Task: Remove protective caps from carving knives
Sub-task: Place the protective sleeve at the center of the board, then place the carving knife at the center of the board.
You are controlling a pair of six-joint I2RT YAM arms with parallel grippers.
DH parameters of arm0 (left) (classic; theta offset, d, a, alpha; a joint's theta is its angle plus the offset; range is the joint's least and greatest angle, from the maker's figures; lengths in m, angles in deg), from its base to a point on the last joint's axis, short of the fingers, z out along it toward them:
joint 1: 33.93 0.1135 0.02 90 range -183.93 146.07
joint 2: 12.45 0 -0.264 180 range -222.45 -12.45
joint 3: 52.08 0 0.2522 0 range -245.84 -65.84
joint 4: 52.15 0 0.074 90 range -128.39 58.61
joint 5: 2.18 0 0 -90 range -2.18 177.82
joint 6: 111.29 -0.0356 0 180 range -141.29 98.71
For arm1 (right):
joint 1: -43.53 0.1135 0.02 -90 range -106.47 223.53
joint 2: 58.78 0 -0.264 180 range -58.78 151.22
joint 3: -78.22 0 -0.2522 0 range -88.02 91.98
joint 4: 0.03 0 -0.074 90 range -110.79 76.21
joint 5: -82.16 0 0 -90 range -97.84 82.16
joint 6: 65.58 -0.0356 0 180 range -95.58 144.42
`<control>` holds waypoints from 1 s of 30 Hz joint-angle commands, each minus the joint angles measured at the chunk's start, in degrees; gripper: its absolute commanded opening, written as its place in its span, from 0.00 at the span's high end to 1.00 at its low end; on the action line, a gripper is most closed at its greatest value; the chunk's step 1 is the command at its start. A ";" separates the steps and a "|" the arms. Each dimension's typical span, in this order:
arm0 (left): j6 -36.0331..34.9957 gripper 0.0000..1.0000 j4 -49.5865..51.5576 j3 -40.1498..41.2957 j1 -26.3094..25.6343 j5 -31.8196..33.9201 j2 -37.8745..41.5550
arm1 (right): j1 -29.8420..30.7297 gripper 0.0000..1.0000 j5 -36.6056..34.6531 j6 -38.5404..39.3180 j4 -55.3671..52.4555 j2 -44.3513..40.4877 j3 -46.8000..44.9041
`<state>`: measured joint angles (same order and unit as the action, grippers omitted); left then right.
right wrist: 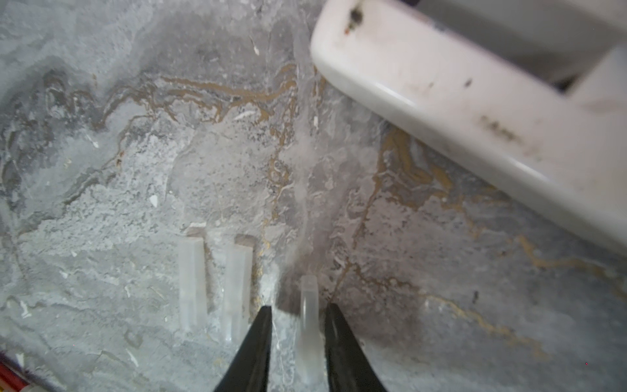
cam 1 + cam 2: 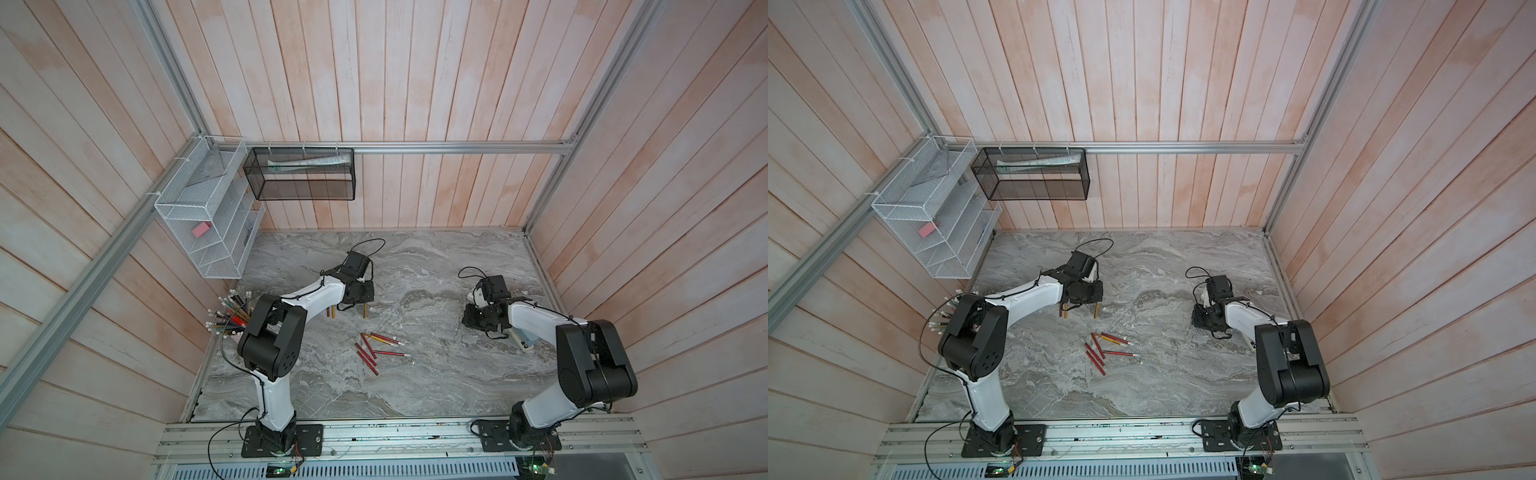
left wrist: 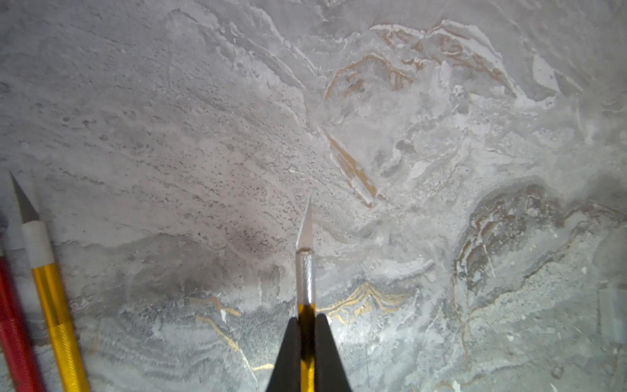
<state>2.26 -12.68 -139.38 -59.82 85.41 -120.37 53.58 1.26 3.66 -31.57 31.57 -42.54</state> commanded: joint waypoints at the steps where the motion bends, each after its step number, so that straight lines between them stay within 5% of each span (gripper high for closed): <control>1: -0.85 1.00 -0.07 -0.07 0.49 1.27 -0.71 | -0.33 0.69 0.04 0.27 -0.32 0.55 -1.08; 30: -2.63 1.00 3.80 -4.95 5.14 14.60 -7.45 | -0.90 0.61 -1.63 -1.19 -5.39 -14.06 0.51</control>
<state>0.73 -9.44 -142.79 -55.25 97.93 -126.08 52.86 -0.46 3.01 -35.13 18.45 -42.72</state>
